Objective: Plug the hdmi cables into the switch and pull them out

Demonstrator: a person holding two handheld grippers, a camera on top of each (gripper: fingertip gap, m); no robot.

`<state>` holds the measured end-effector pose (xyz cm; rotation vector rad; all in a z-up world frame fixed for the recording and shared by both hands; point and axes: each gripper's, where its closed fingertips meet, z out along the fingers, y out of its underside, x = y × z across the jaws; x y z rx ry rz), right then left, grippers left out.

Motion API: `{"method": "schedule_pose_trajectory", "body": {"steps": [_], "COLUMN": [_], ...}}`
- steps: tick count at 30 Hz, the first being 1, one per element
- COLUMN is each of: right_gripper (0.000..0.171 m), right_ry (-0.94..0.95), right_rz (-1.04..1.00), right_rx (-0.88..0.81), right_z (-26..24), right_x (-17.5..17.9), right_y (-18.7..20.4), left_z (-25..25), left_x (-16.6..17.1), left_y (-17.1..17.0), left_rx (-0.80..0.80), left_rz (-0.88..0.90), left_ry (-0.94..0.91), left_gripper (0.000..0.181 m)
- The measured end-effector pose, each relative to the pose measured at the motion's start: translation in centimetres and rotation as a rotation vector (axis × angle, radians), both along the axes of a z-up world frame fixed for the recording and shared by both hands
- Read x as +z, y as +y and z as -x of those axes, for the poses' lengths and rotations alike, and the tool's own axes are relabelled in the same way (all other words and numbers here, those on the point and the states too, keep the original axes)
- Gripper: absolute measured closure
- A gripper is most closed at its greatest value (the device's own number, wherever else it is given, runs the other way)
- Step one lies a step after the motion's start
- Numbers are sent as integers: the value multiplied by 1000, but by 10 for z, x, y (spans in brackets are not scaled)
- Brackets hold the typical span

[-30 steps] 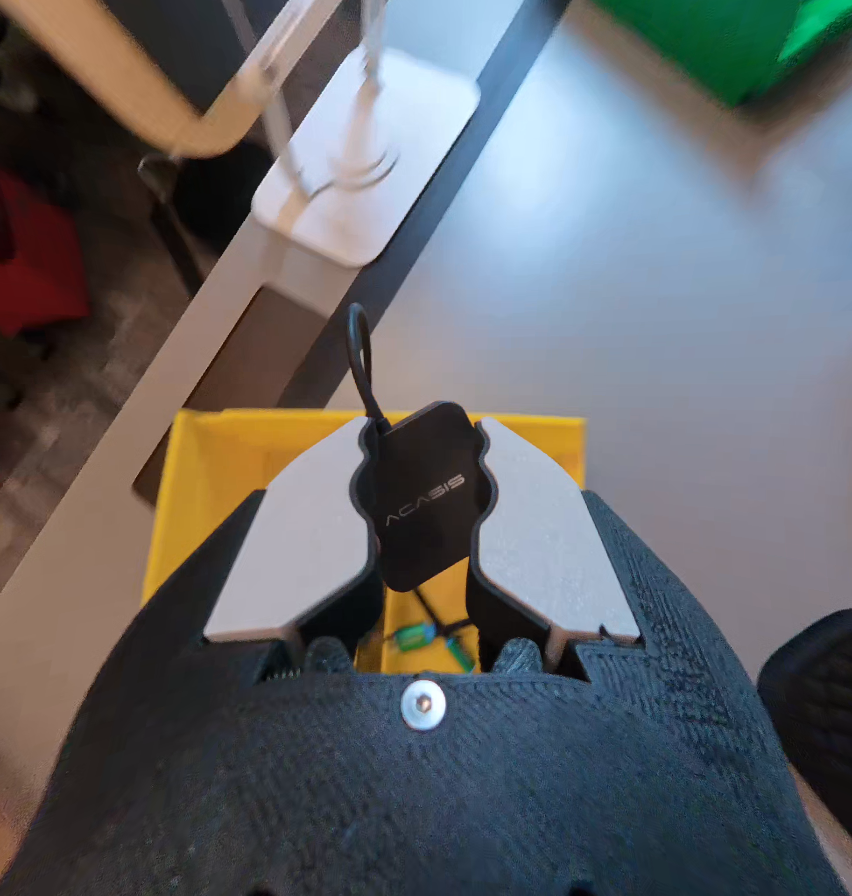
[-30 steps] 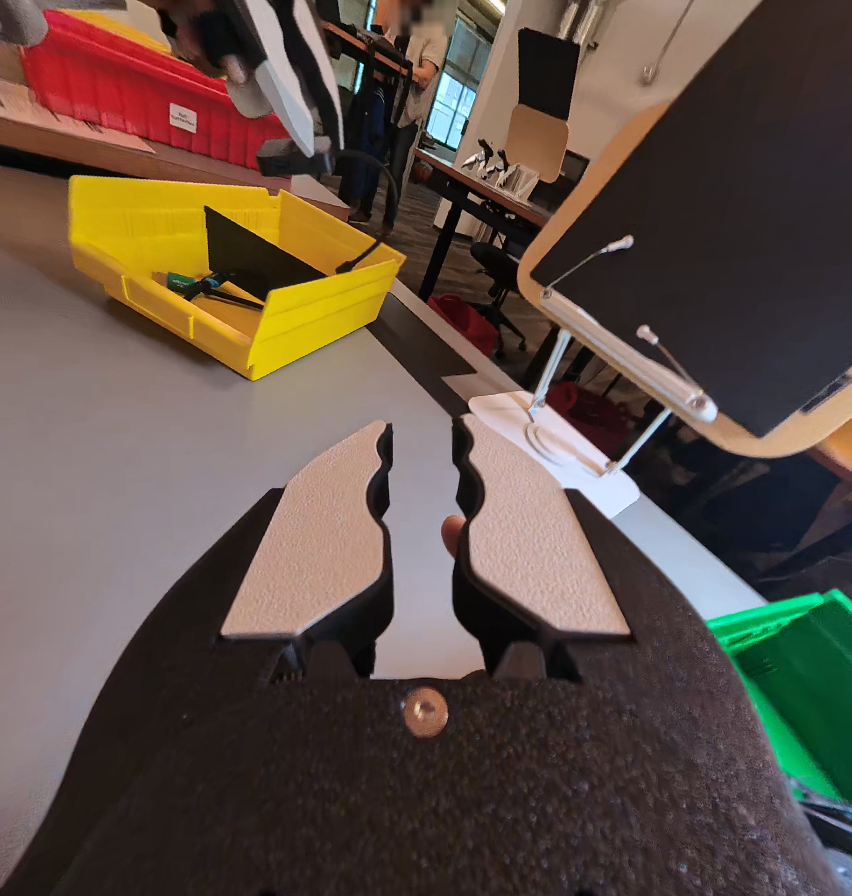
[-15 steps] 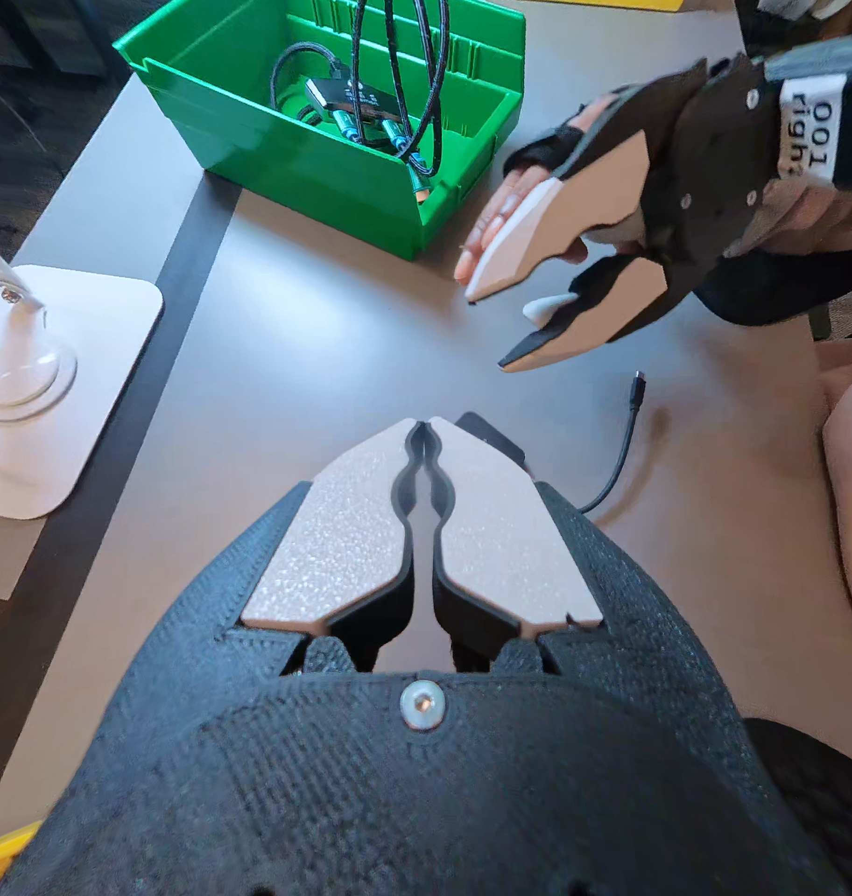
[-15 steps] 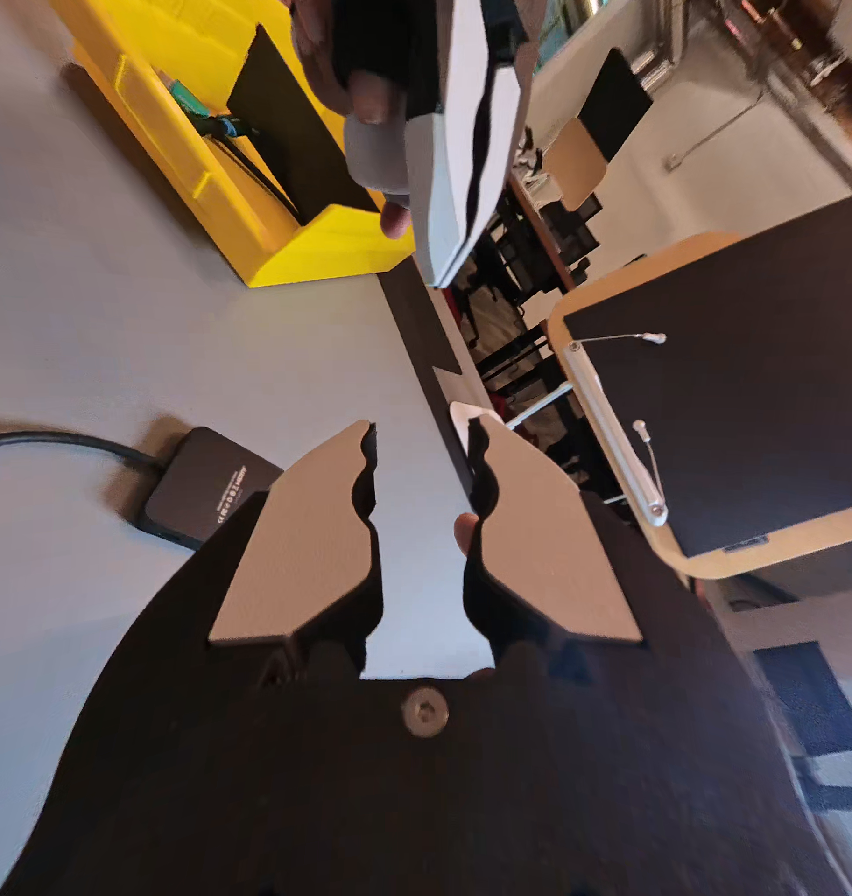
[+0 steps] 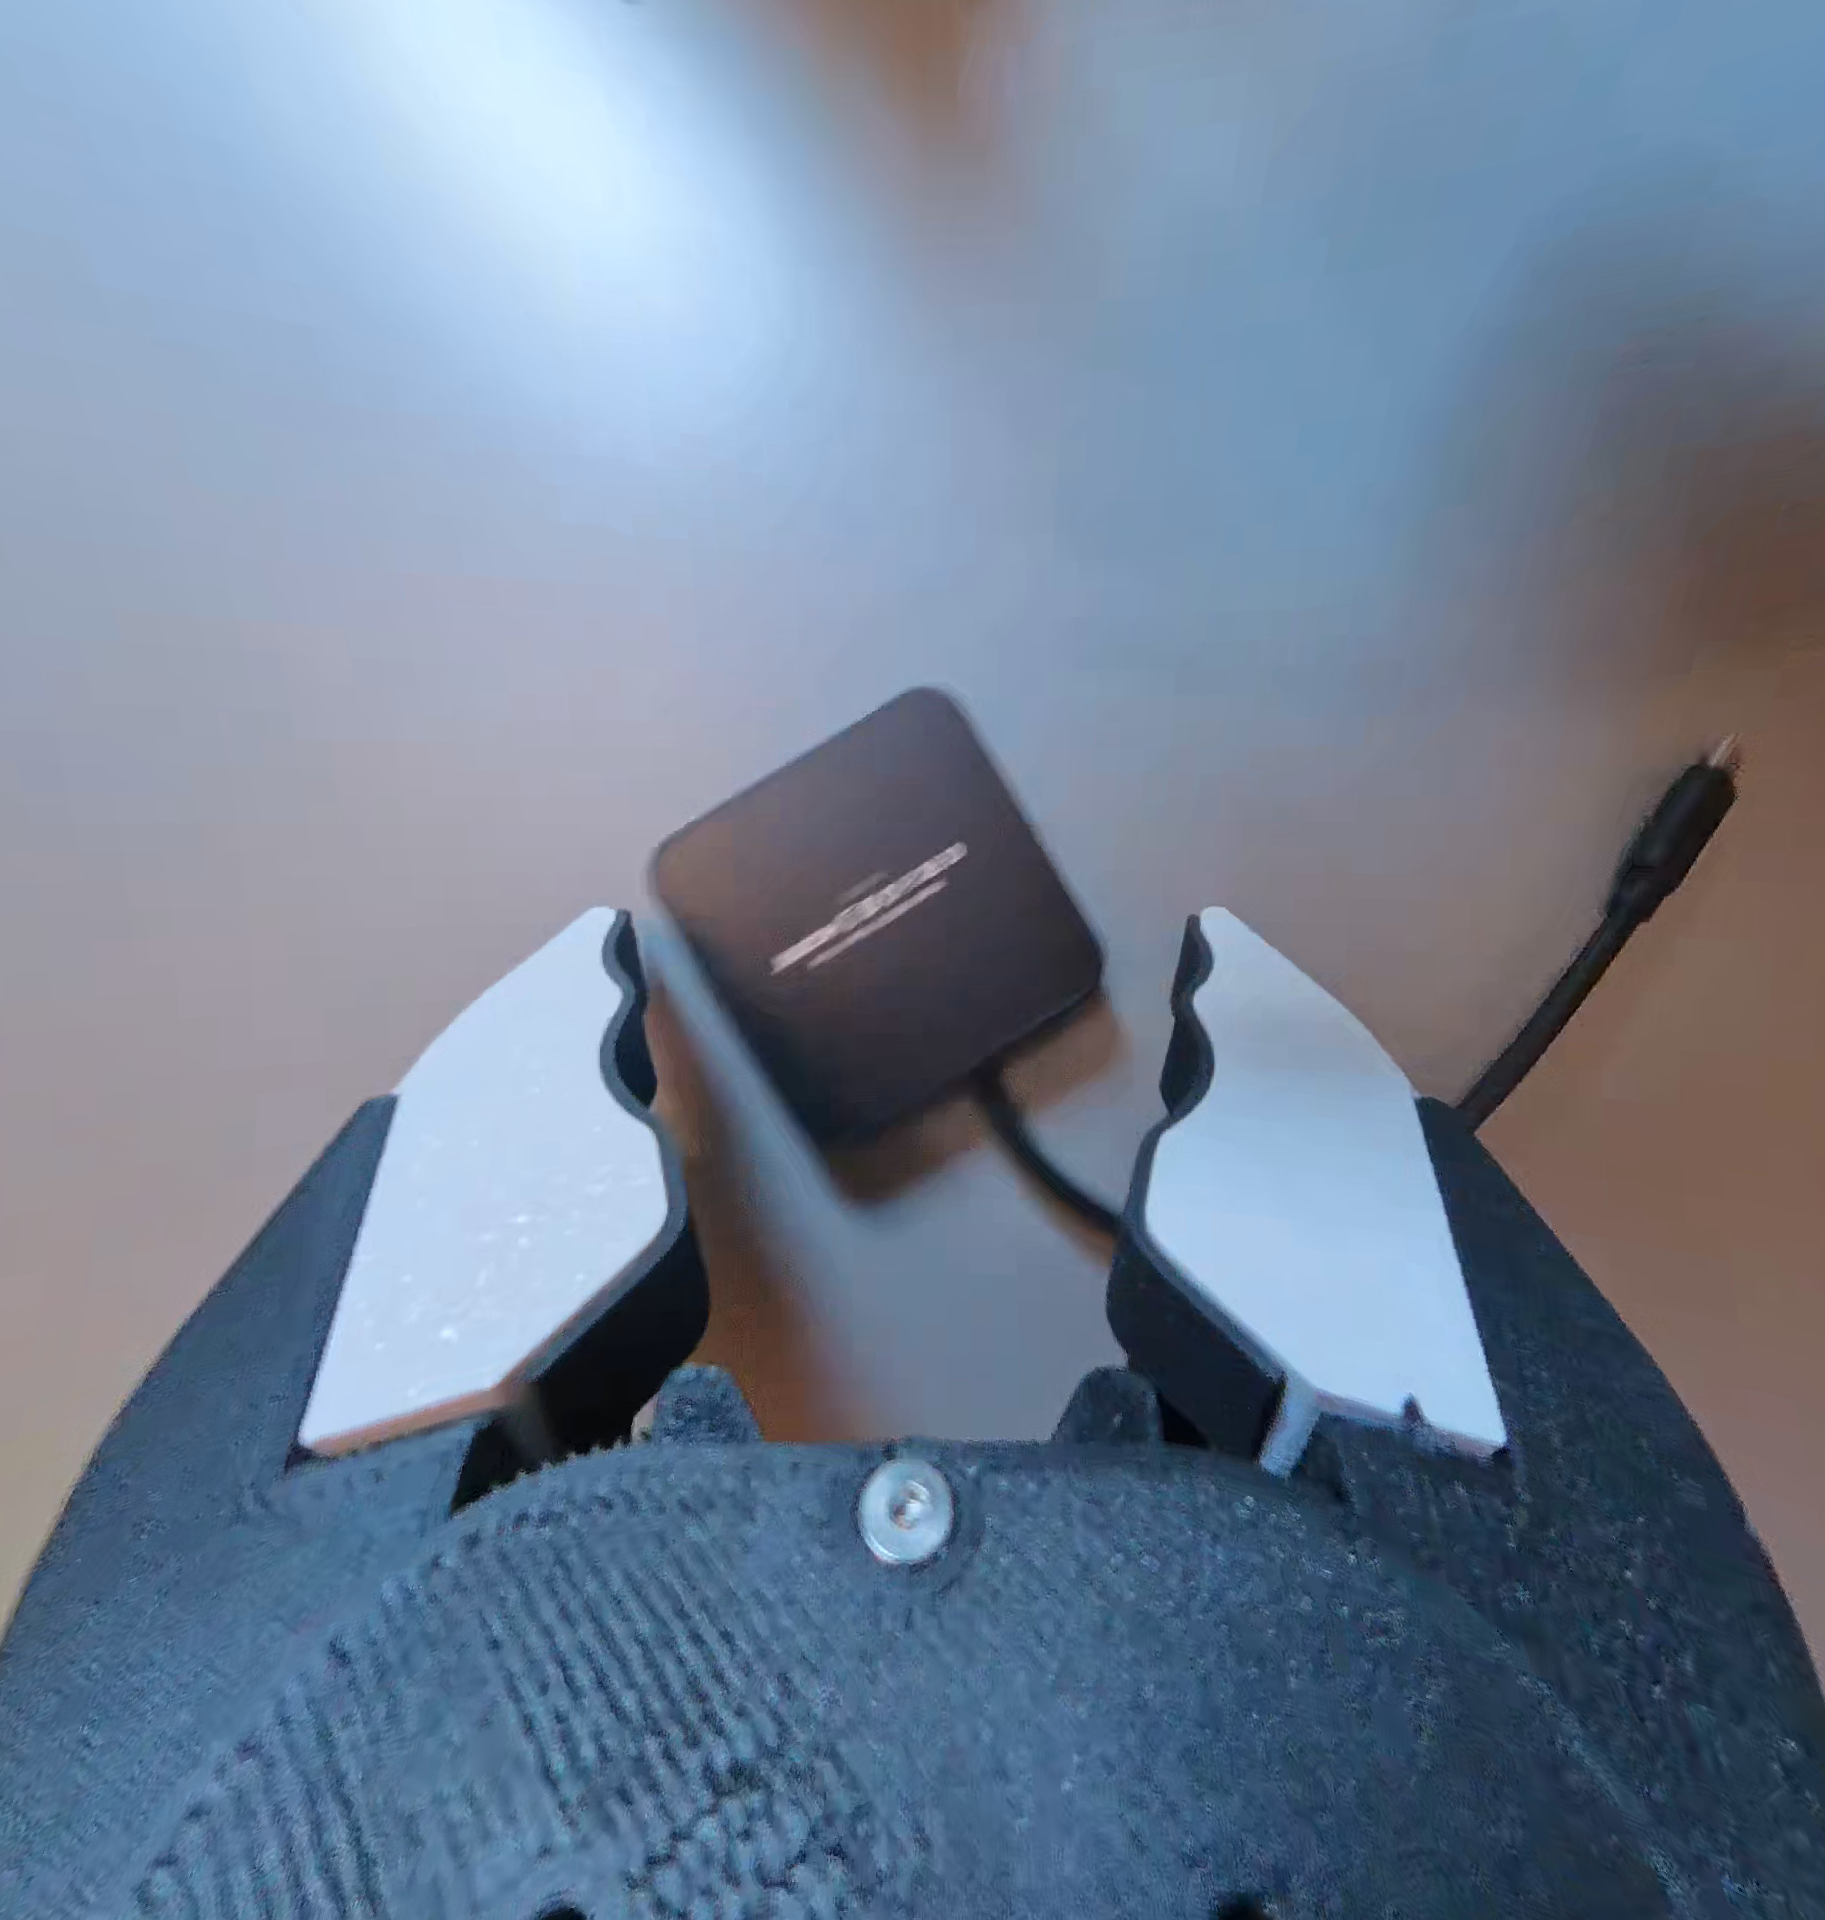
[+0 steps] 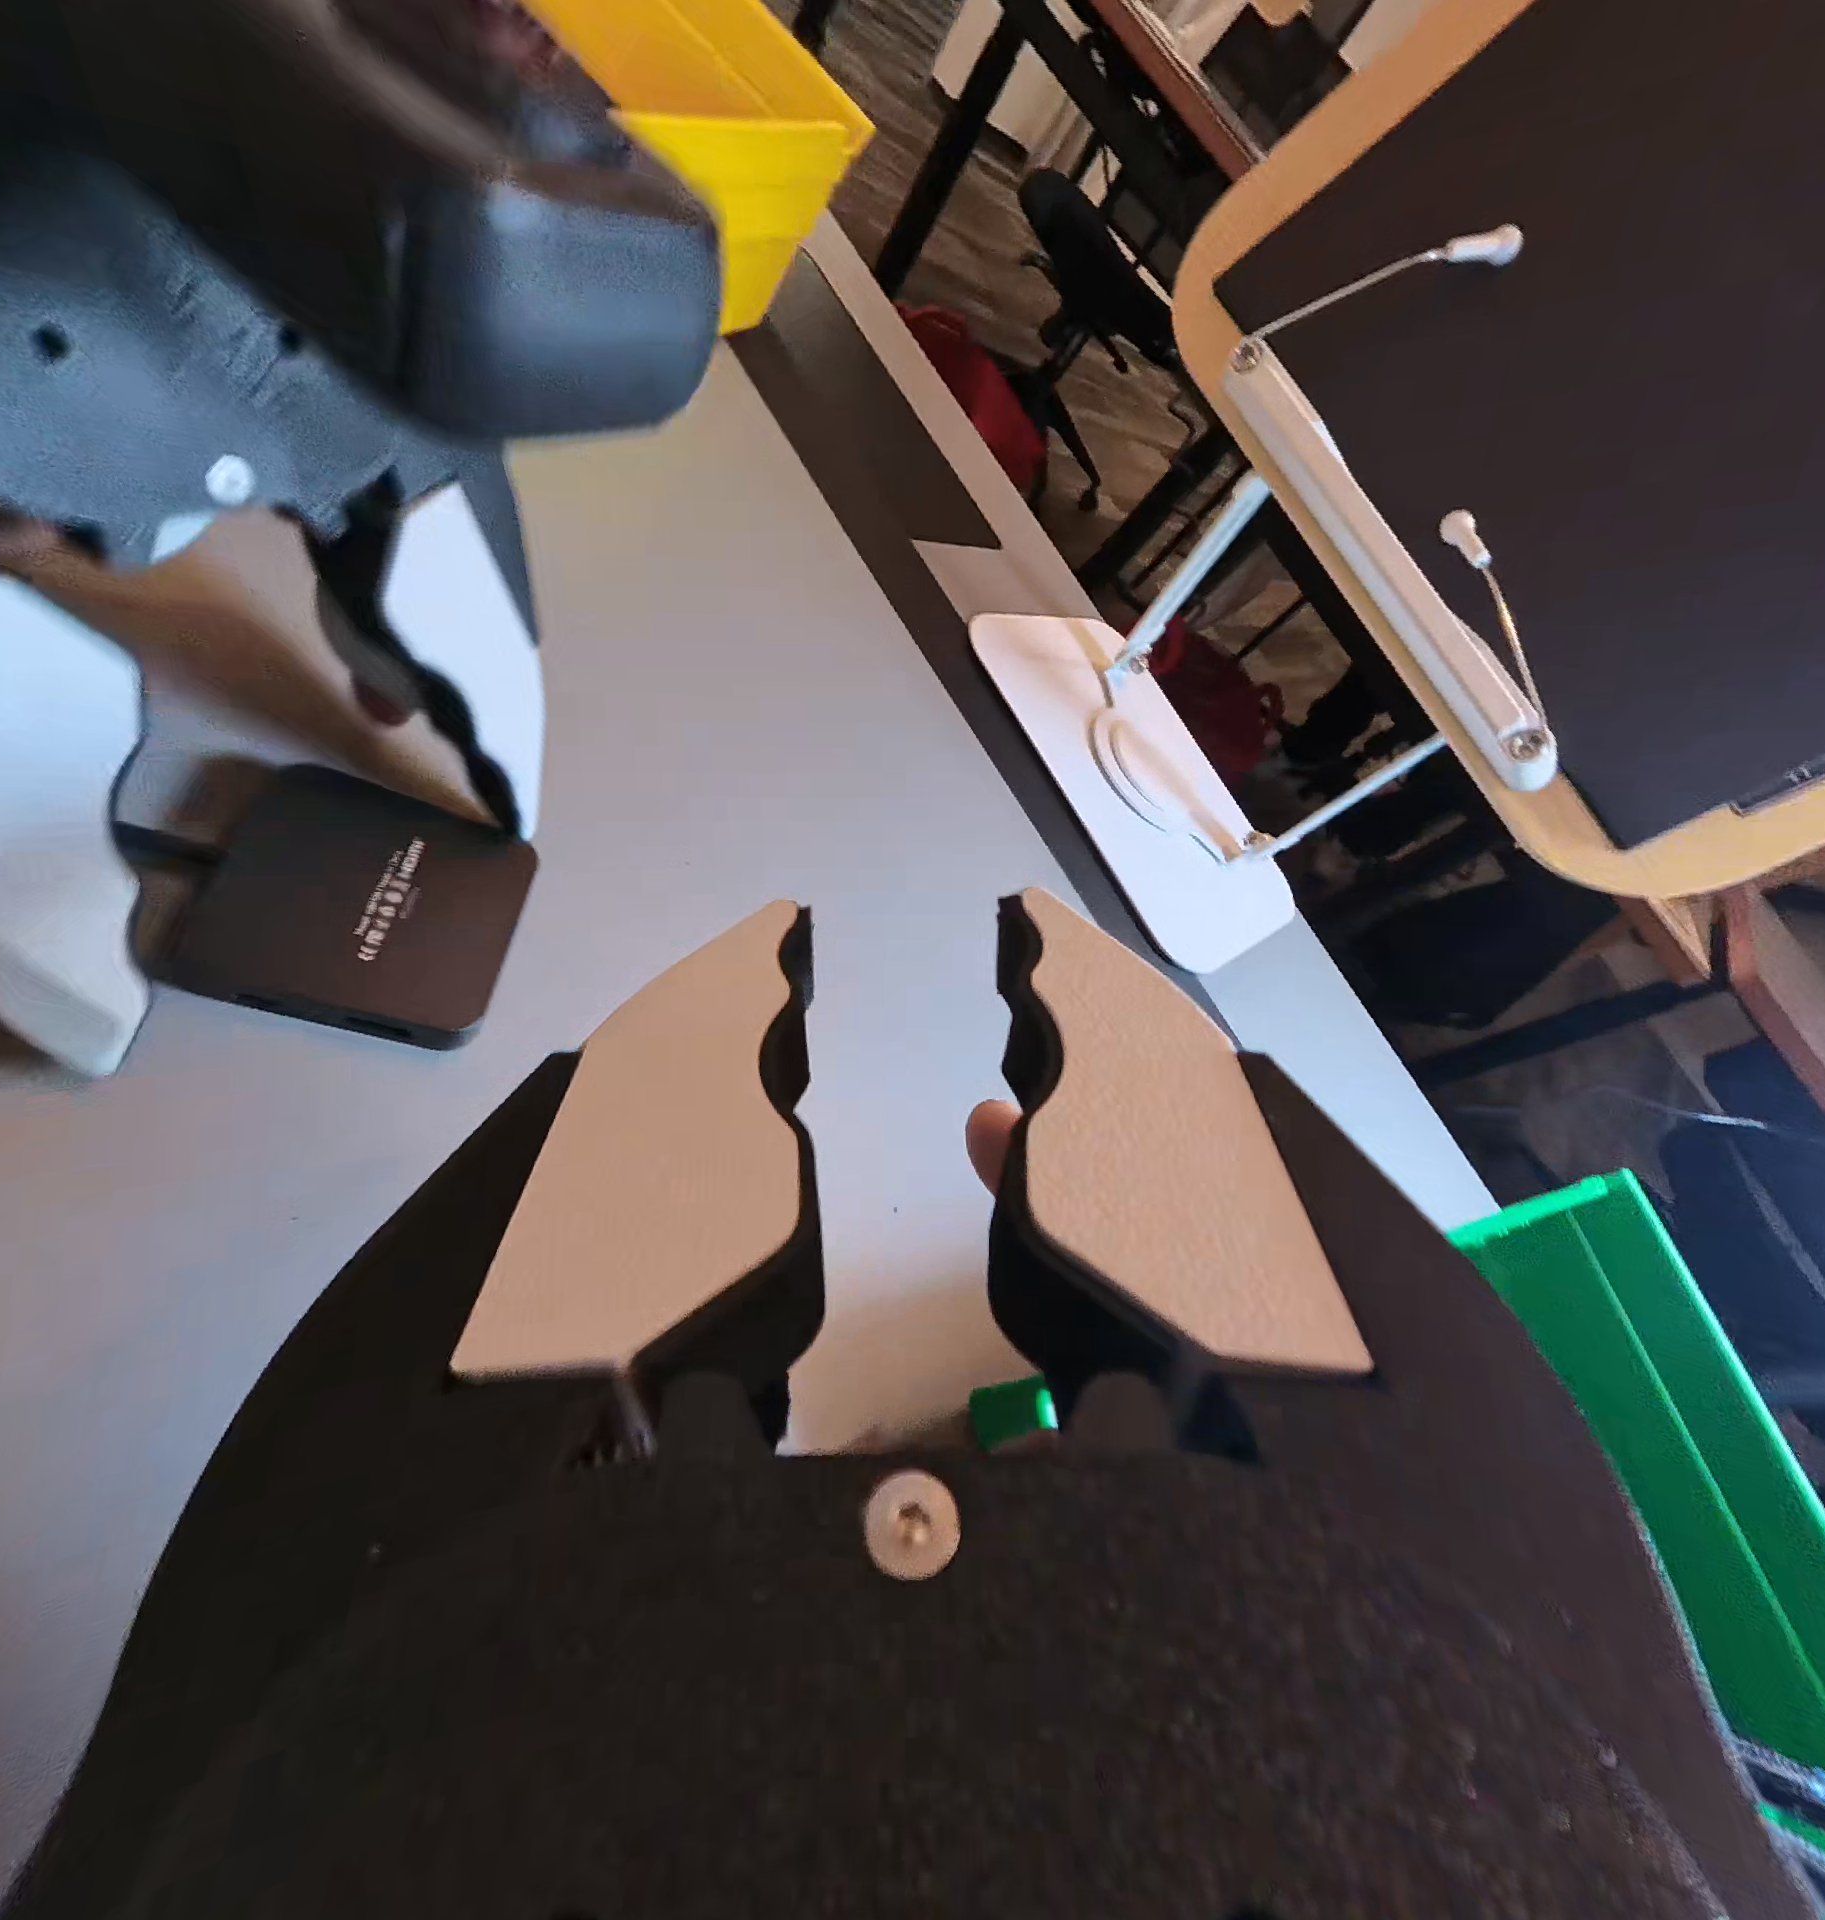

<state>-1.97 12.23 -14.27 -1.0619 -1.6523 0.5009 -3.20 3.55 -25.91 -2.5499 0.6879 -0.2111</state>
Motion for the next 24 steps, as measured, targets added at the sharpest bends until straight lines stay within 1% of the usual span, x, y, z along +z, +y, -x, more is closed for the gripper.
{"method": "schedule_pose_trajectory", "body": {"steps": [1,2,3,6,8,10,11,13,15,17,19,21,22,24], "right_gripper": [138,138,138,138,138,138,138,138,138,136,133,130,126,117], "right_ry": [-2,-6,-8,15,51,104,135,204,254,278,290,283,268,231], "right_rz": [-2,-6,-10,8,45,109,155,276,402,511,586,646,710,926], "right_rx": [-18,-31,-39,-45,-39,-2,26,95,148,207,264,336,390,503], "right_z": [-1,-2,-3,-6,-10,-13,-15,-18,-19,-18,-14,-7,-4,-1], "right_x": [-2,-4,-5,0,9,19,24,35,45,52,59,60,59,56], "right_y": [4,7,9,12,12,9,6,-2,-9,-20,-37,-60,-75,-100], "left_z": [-5,-10,-12,-18,-25,-32,-35,-32,-24,-12,-5,-6,-9,-18], "left_x": [-6,-4,-2,1,6,28,47,95,150,191,213,225,230,237], "left_y": [2,7,9,11,9,13,16,24,23,18,13,7,3,-6], "left_rx": [-4,-9,-34,-138,-183,-167,-169,-151,-123,-70,-44,-61,-83,-139], "left_rz": [4,-12,-14,-51,-75,-152,-220,-403,-580,-697,-764,-800,-809,-811], "left_ry": [19,10,17,71,34,-117,-205,-400,-649,-861,-1004,-1108,-1164,-1258], "left_gripper": [81,88,106,107,108,108,109,109,109,109,109,109,109,109]}}
